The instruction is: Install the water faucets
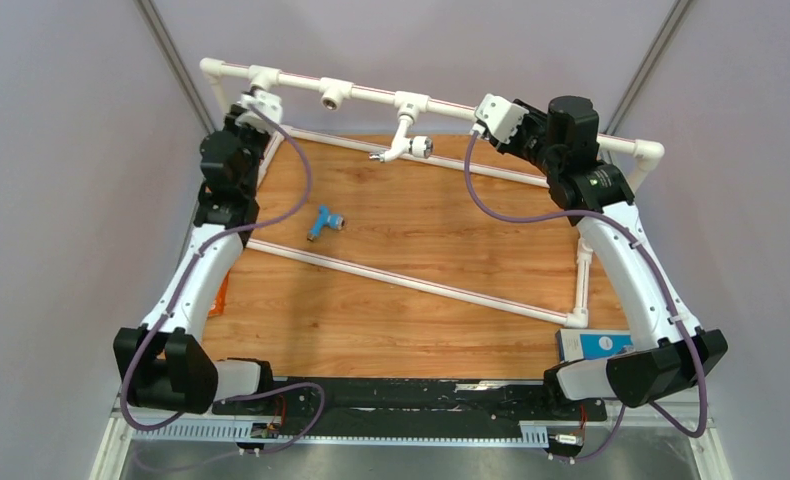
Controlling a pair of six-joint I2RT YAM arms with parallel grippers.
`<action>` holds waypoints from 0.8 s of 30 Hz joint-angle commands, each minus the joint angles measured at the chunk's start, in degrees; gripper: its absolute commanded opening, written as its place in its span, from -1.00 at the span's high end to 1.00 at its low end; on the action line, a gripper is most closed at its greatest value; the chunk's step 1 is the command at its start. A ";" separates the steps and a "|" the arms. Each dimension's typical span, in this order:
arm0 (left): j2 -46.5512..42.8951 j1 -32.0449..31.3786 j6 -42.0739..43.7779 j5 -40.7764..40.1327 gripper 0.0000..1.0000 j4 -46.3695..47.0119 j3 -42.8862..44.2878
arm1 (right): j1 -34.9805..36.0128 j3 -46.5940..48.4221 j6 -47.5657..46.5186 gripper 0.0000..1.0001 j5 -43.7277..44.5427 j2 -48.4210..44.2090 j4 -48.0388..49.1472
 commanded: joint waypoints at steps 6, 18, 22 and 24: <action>-2.31 -10.55 63.12 -15.83 0.48 -5.97 -7.29 | 1.98 -1.07 8.78 1.00 -6.56 0.65 -4.30; -14.97 -7.84 29.27 0.40 -0.60 -12.12 -1.14 | 2.06 -1.07 9.05 1.00 -6.83 0.65 -4.30; -18.75 -2.05 3.17 9.12 -0.63 -12.23 0.02 | 2.06 -1.25 8.96 1.00 -6.83 0.73 -4.30; -20.07 1.12 -10.27 11.14 -0.63 -12.57 0.45 | 1.98 -1.34 9.05 1.00 -7.00 0.73 -4.30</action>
